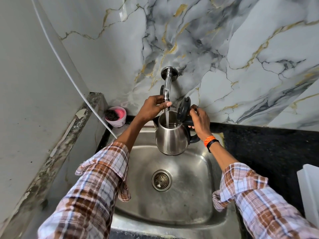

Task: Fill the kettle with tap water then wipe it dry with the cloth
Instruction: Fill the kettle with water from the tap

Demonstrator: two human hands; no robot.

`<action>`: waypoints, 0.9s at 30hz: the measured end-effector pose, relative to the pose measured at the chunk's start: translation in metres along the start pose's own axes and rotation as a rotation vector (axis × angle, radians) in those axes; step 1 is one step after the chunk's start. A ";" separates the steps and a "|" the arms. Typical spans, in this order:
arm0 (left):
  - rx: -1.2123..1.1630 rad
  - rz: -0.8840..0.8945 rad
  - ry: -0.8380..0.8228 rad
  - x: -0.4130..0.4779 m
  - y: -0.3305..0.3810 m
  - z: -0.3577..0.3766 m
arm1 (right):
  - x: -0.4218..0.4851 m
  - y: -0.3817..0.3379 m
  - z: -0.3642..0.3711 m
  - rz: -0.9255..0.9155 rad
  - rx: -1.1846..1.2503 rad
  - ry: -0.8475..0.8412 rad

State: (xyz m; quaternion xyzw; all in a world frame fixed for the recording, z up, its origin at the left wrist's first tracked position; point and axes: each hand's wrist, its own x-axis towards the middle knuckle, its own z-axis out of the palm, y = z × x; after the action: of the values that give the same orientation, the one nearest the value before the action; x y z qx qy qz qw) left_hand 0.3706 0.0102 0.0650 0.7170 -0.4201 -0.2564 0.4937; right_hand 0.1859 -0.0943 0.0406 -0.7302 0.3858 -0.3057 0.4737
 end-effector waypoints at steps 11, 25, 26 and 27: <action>0.001 -0.003 0.008 0.000 0.001 0.001 | -0.002 -0.006 0.000 -0.018 -0.021 -0.004; 0.036 -0.033 0.043 0.003 0.002 0.003 | -0.003 -0.005 0.001 -0.040 -0.001 0.020; 0.038 -0.034 0.045 0.003 0.001 0.003 | -0.004 -0.005 0.001 -0.035 -0.004 0.022; 0.042 -0.034 0.047 0.003 0.001 0.003 | -0.004 -0.005 0.000 -0.030 -0.008 0.024</action>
State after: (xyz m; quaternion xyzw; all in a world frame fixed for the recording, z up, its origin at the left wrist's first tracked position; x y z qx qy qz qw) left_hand 0.3692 0.0054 0.0651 0.7400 -0.4013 -0.2393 0.4838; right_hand 0.1856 -0.0896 0.0450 -0.7340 0.3817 -0.3200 0.4617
